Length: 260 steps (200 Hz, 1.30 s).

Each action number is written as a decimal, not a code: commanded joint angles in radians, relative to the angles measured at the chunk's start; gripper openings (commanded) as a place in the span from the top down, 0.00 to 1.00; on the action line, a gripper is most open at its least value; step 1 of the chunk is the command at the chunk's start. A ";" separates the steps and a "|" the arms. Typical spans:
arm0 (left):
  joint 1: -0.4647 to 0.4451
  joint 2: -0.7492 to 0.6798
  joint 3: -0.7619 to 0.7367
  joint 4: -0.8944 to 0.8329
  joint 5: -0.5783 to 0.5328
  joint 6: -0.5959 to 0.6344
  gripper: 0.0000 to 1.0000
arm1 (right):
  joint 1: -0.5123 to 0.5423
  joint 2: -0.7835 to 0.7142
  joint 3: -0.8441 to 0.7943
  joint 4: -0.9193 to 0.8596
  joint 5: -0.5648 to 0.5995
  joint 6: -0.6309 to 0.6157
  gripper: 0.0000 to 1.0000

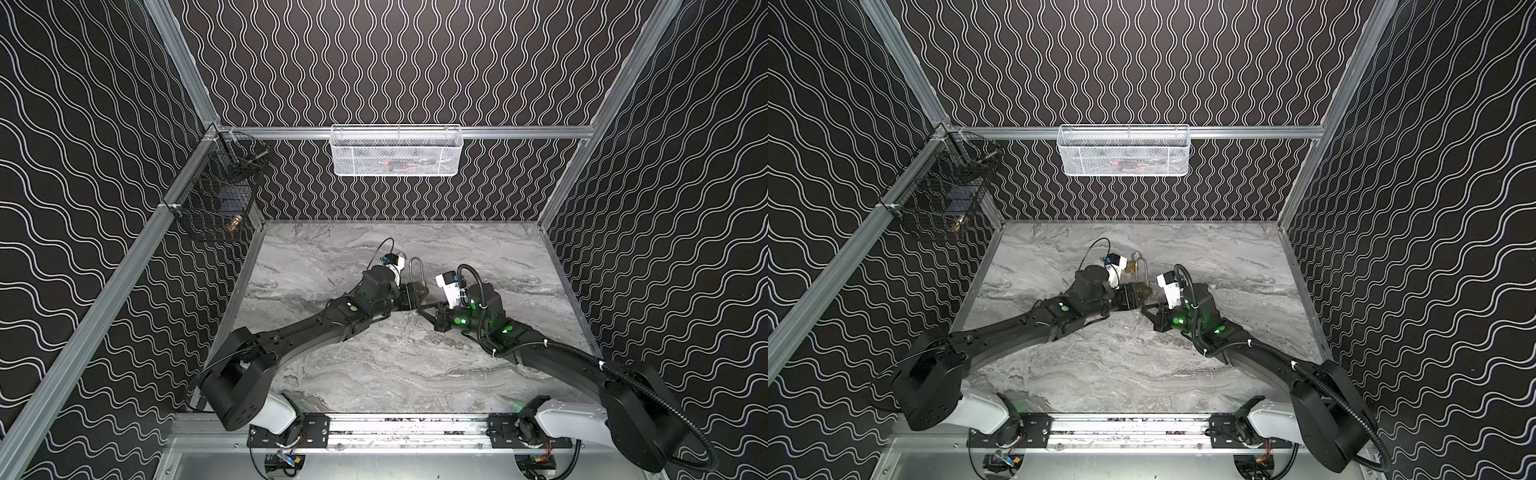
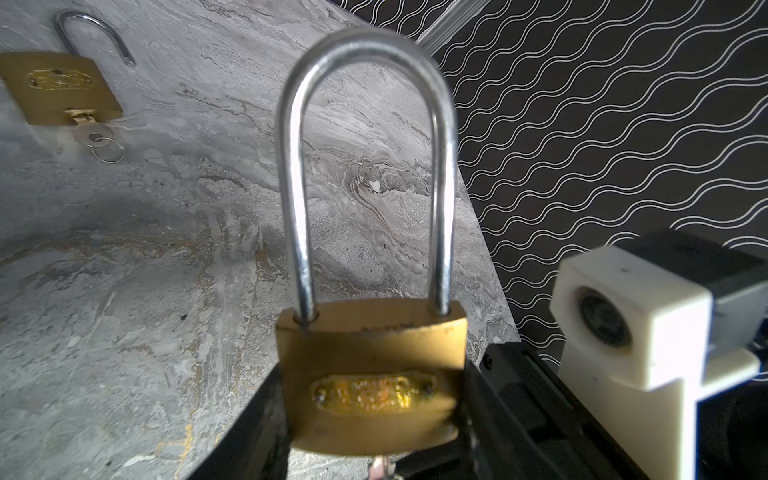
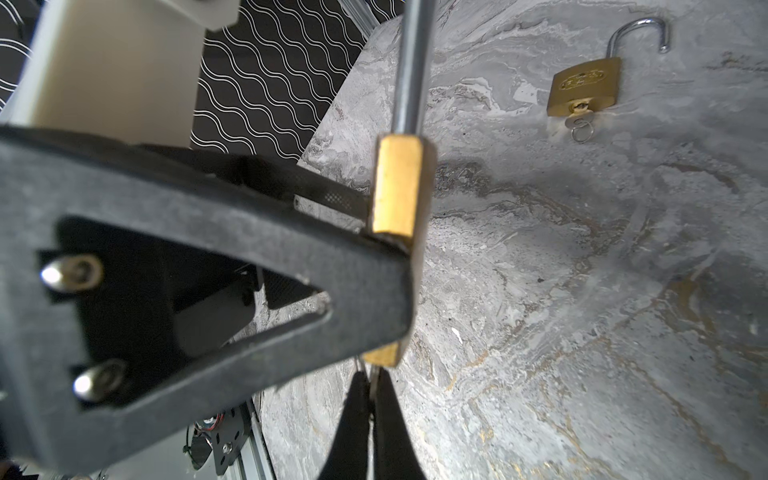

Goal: Unlock with the key

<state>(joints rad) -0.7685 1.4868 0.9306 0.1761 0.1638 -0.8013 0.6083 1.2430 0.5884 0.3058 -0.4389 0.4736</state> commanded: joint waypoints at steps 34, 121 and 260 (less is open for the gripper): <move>-0.011 0.016 -0.009 0.018 -0.023 0.057 0.76 | -0.001 -0.051 0.026 0.007 0.028 -0.035 1.00; -0.048 0.023 -0.008 -0.014 -0.087 0.034 0.77 | -0.001 -0.057 0.037 0.019 0.083 -0.055 1.00; -0.074 0.001 -0.085 0.076 -0.262 0.003 0.81 | -0.001 -0.079 0.048 0.085 0.128 0.057 1.00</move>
<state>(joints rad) -0.8429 1.4879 0.8654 0.3397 -0.0212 -0.8345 0.6094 1.1652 0.6155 0.1902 -0.3435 0.4786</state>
